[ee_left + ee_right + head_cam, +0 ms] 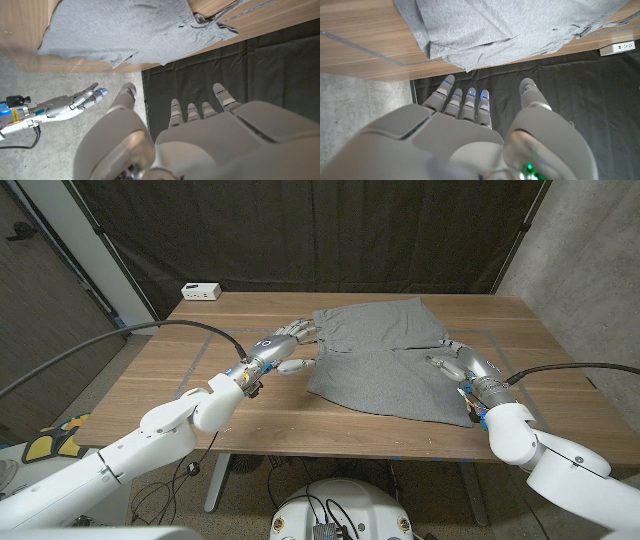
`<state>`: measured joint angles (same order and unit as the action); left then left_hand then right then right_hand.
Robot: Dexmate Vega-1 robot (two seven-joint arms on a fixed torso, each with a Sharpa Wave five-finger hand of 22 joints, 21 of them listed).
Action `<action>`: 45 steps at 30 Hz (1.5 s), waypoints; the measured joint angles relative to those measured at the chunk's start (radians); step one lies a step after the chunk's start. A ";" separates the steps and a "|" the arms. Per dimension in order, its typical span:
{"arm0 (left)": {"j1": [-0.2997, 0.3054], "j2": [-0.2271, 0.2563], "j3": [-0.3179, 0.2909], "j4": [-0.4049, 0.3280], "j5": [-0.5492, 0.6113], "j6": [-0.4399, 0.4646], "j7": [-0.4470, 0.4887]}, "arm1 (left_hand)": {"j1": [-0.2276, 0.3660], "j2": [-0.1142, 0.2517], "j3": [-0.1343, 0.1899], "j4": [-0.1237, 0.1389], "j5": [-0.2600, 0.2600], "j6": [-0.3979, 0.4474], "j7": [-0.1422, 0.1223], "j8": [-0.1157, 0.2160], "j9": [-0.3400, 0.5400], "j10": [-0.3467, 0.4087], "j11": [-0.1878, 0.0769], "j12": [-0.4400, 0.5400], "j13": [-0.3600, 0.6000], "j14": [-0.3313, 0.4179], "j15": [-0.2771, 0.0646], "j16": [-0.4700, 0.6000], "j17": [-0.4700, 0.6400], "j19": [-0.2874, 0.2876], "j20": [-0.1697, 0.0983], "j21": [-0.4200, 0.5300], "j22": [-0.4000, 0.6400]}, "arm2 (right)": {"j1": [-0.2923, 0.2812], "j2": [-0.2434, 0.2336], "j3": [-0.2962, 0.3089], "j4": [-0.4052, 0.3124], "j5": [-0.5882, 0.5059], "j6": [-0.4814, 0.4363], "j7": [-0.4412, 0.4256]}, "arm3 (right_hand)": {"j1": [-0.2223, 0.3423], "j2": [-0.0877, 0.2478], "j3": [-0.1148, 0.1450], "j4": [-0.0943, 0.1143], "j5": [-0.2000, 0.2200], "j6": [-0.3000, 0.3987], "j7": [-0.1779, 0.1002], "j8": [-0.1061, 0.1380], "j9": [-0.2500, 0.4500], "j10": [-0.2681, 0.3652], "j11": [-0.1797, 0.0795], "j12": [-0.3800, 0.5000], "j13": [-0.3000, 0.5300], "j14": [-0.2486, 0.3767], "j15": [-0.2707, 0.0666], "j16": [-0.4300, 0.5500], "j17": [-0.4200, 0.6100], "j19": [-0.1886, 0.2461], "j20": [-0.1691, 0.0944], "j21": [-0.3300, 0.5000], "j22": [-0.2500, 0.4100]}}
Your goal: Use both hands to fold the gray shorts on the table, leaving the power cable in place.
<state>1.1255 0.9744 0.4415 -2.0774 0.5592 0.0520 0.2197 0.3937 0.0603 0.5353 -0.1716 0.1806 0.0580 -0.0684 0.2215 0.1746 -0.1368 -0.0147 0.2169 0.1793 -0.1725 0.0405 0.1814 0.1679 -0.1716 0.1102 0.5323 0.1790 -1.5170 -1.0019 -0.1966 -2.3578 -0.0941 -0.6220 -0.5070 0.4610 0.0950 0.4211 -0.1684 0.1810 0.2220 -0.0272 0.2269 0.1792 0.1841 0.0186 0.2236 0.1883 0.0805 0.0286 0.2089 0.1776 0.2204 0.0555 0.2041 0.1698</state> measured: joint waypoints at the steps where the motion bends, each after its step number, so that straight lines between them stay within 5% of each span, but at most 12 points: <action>1: 0.001 0.001 0.000 -0.001 0.002 0.001 0.000 | 0.002 -0.003 0.000 0.000 0.000 0.005 0.002 0.002 0.000 0.007 0.002 0.000 0.000 0.000 0.000 0.004 0.000 0.000 0.000 0.000 0.000 | -0.001 0.000 -0.001 -0.001 -0.002 -0.003 -0.001 | 0.003 -0.003 0.003 -0.003 0.000 0.003 0.002 0.000 0.000 0.007 -0.001 0.000 0.000 0.000 0.000 0.000 -0.001 0.003 0.003 0.000 0.000; 22: 0.025 0.031 0.023 -0.069 0.178 0.113 -0.069 | 0.167 -0.054 0.000 -0.008 0.008 0.199 -0.001 0.042 0.005 0.054 -0.023 0.005 0.000 -0.001 0.007 0.004 0.000 0.004 -0.014 -0.033 -0.002 | -0.024 0.005 -0.094 -0.091 -0.124 -0.262 -0.048 | 0.141 -0.051 0.021 -0.021 0.005 0.130 0.000 0.021 0.005 0.068 -0.019 0.002 0.000 0.056 -0.038 0.000 0.002 0.057 0.032 0.009 0.000; 45: -0.026 0.009 0.107 -0.091 0.432 0.234 -0.247 | 0.321 -0.114 -0.016 -0.008 0.031 0.350 -0.063 0.074 0.010 0.068 -0.027 0.000 0.000 0.002 0.035 0.004 0.000 0.043 -0.006 -0.062 -0.002 | 0.097 -0.018 -0.315 -0.146 -0.204 -0.570 -0.061 | 0.338 -0.138 0.032 -0.023 0.049 0.307 -0.028 0.060 0.005 0.127 -0.053 -0.006 0.005 0.091 -0.066 0.000 0.002 0.102 0.009 0.009 0.005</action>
<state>1.0990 0.9831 0.5487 -2.1685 0.9914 0.2858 -0.0270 0.7142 -0.0533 0.5198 -0.1799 0.2117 0.4083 -0.1319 0.2951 0.1849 -0.0688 -0.0416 0.2169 0.1792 -0.1706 0.0755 0.1851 0.1680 -0.1289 0.1043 0.4701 0.1770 -1.4198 -1.0203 -0.5116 -2.5035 -0.2978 -1.1924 -0.5681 0.7993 -0.0431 0.4530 -0.1917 0.2301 0.5289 -0.0555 0.2872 0.1840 0.3115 -0.0341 0.2176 0.1933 0.1718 -0.0377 0.2089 0.1794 0.3221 0.0643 0.2128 0.1749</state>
